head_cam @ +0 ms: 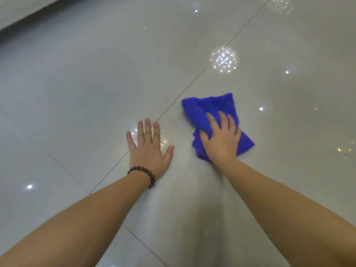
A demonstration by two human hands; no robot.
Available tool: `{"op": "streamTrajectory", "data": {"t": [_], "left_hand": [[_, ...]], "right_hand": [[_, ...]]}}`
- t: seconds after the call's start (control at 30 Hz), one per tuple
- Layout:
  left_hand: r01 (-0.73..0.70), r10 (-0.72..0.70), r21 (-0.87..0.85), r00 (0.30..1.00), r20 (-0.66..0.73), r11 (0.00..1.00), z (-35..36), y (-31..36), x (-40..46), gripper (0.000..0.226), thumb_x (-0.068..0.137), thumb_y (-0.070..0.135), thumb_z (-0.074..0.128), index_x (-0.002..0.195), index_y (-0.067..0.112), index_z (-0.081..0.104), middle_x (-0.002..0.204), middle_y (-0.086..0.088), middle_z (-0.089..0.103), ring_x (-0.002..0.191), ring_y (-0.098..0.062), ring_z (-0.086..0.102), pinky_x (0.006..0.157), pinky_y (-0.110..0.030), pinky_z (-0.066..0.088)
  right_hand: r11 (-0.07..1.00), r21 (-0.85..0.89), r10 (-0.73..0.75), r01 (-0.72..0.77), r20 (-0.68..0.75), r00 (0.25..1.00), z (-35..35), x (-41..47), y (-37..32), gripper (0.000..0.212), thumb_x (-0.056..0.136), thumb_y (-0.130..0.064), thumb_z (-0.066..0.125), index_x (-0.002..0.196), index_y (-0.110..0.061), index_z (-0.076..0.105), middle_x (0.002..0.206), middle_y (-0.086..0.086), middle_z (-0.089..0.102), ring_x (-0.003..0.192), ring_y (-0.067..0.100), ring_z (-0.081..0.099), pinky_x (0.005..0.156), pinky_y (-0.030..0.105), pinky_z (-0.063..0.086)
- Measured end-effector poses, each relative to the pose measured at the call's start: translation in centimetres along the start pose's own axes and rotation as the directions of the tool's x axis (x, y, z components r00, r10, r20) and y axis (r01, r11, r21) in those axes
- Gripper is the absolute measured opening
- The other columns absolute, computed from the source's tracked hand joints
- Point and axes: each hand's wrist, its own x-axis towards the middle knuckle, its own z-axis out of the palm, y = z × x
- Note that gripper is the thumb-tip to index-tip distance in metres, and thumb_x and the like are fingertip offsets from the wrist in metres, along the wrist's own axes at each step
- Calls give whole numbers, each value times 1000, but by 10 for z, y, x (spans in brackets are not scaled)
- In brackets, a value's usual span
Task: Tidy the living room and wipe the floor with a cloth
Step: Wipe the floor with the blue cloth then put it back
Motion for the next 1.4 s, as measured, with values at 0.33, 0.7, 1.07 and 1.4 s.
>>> {"op": "streamTrajectory", "data": {"t": [0.33, 0.7, 1.07, 1.4], "left_hand": [[36, -37, 23, 999, 35, 999, -7, 4, 2, 81, 90, 65, 7, 152, 17, -13, 158, -7, -20, 145, -22, -24, 117, -54, -6], [41, -42, 28, 999, 24, 999, -3, 1, 5, 81, 91, 65, 16, 154, 18, -3, 161, -6, -6, 148, -21, -12, 117, -54, 1], [53, -54, 20, 998, 37, 998, -6, 3, 5, 82, 89, 66, 9, 153, 19, -9, 160, -6, -13, 146, -21, -17, 117, -54, -3], [42, -42, 1, 998, 38, 999, -8, 4, 3, 81, 90, 64, 14, 154, 17, -3, 161, -9, -8, 147, -24, -13, 116, -57, -3]], "right_hand": [[829, 66, 559, -555, -50, 828, -28, 164, 85, 56, 91, -47, 40, 144, -30, 34, 154, 4, 24, 141, 30, 17, 113, 53, 13], [975, 25, 222, -221, -16, 975, -32, 218, 115, 53, 92, -38, 47, 142, -25, 38, 152, 7, 29, 137, 31, 25, 112, 48, 21], [941, -53, -330, 335, 83, 940, -26, 27, 115, 59, 79, -48, 43, 135, -30, 49, 144, 5, 45, 133, 30, 38, 105, 51, 33], [902, -4, -427, 431, 123, 896, -13, -158, 55, 57, 80, -47, 47, 135, -34, 47, 143, 2, 47, 135, 24, 33, 106, 50, 29]]}}
